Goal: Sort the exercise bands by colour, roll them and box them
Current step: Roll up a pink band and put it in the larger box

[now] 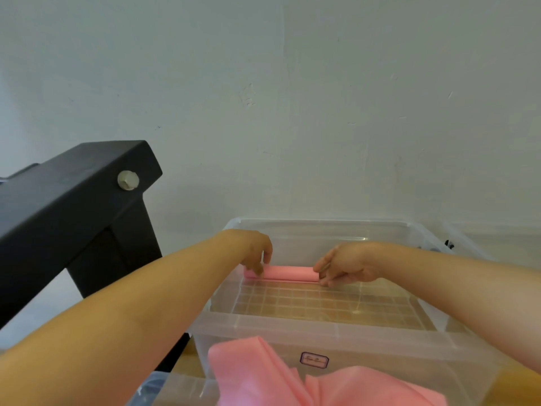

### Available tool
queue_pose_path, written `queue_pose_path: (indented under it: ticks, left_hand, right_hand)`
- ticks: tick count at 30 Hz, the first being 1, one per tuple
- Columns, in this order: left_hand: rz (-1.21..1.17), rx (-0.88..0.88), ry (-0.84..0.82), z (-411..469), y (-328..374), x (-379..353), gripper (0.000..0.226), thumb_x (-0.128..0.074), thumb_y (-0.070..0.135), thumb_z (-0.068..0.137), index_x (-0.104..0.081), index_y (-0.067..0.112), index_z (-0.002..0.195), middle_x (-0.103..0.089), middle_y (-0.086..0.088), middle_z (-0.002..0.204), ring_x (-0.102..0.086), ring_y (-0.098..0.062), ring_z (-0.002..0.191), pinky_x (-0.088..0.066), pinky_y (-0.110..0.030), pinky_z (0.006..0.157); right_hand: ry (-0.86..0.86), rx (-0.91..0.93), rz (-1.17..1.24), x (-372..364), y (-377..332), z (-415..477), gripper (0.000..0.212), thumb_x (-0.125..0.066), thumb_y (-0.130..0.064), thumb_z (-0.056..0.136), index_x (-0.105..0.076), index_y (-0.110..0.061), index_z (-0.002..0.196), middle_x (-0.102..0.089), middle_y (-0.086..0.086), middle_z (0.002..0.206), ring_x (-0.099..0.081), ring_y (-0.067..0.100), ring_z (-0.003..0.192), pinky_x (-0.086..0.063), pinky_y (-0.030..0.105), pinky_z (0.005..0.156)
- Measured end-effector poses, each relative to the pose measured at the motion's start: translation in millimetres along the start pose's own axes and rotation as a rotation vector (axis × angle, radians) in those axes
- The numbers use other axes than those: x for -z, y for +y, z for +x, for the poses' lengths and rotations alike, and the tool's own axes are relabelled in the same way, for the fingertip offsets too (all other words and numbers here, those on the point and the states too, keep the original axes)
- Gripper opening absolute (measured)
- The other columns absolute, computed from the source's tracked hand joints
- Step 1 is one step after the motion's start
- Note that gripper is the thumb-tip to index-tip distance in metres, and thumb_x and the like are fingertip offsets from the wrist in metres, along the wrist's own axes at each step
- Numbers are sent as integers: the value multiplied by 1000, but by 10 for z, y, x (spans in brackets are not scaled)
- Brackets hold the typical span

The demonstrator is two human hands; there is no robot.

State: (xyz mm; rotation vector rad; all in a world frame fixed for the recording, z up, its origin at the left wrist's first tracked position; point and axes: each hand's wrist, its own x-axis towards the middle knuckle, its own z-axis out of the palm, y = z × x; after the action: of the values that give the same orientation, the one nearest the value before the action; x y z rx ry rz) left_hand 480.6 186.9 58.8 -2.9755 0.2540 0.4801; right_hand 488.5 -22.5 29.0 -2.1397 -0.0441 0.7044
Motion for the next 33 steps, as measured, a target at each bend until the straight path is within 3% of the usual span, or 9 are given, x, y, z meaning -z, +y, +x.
queue_pose_path:
  ticks: [5,8,11,16,22,28,33]
  left_hand:
    - [-18,-18,96,-221,32,106,45,-73,27,86,-58,17,128,-55,-2,132,-54,-23,119,-43,-35,103]
    - [-50,-42,133,-404,81,183,41,-73,28,86,-60,18,124,-57,-1,129,-56,-23,116,-44,-38,102]
    - [-75,-61,191,-622,156,278,38,-73,36,85,-63,19,118,-60,0,125,-58,-22,110,-46,-40,99]
    - [-124,-112,269,-1054,378,427,37,-71,35,87,-63,17,118,-63,2,121,-53,-15,90,-43,-25,72]
    - [-2,-166,304,-1688,721,590,40,-68,38,89,-58,22,125,-62,5,121,-49,-10,92,-35,-24,78]
    - [-33,-257,321,-2315,1059,580,37,-69,35,88,-60,23,122,-64,5,119,-54,-11,92,-44,-27,85]
    - [-8,-300,226,-2918,1274,390,38,-69,36,88,-60,23,123,-64,6,118,-58,-13,99,-46,-29,91]
  right_hand:
    - [83,90,-182,44,-11,-230,35,-54,12,89,-61,-4,119,-60,11,96,-60,17,80,-52,17,66]
    - [140,199,-225,83,21,-453,31,-59,9,88,-63,-2,117,-62,11,102,-60,16,84,-51,18,72]
    - [177,346,-261,59,10,-707,32,-62,6,87,-63,-5,117,-63,6,102,-59,15,95,-49,26,90]
    - [256,540,-304,-4,-76,-1209,37,-64,4,87,-62,-8,121,-66,6,115,-62,18,107,-46,27,100]
    - [452,733,-892,8,-11,-1963,42,-55,-15,94,-52,-20,136,-54,-3,139,-50,16,128,-38,30,104]
    - [458,753,-940,-118,165,-2637,43,-55,-23,94,-52,-21,137,-54,-4,140,-48,15,130,-36,29,105]
    - [428,723,-948,-307,310,-3194,42,-59,-24,93,-54,-20,135,-56,-4,138,-51,16,127,-38,29,102]
